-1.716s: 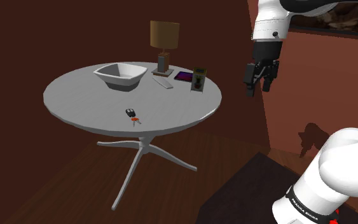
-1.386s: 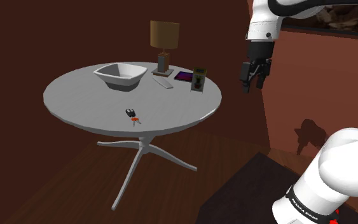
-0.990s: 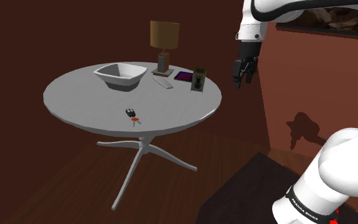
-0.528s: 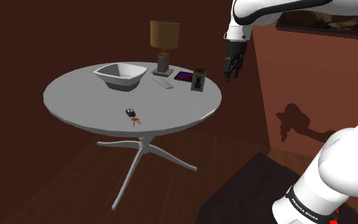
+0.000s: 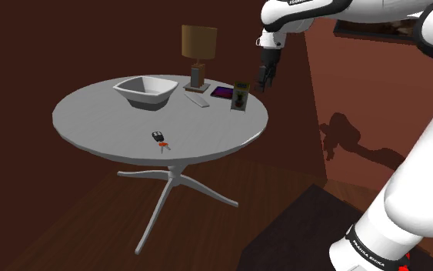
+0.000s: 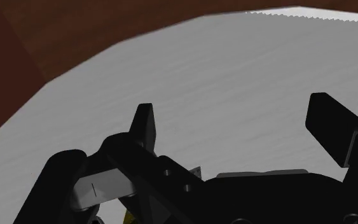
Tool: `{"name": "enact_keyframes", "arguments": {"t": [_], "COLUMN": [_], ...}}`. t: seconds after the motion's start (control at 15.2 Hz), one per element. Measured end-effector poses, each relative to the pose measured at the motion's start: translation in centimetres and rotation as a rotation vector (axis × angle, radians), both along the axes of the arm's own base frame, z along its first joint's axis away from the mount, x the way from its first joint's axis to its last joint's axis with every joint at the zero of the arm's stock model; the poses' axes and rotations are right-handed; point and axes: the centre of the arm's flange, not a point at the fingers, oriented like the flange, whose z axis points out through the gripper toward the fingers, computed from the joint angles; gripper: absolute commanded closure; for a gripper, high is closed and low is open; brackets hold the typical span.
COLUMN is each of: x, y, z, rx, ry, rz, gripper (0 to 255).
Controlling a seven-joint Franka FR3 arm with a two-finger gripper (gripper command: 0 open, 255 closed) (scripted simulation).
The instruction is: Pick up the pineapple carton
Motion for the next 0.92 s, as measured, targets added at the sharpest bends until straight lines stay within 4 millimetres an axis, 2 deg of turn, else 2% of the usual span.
{"name": "enact_keyframes", "arguments": {"t": [0.53, 0.73, 0.92], "x": [9.5, 10.5, 10.6], "y": [-2.0, -2.3, -2.4], "z": [-0.6, -1.8, -3.5], "rx": [0.011, 0.013, 0.013], "ry": [-0.035, -0.038, -0.038], "rz": [0.137, 0.152, 0.154], "gripper": [0, 0, 0]}}
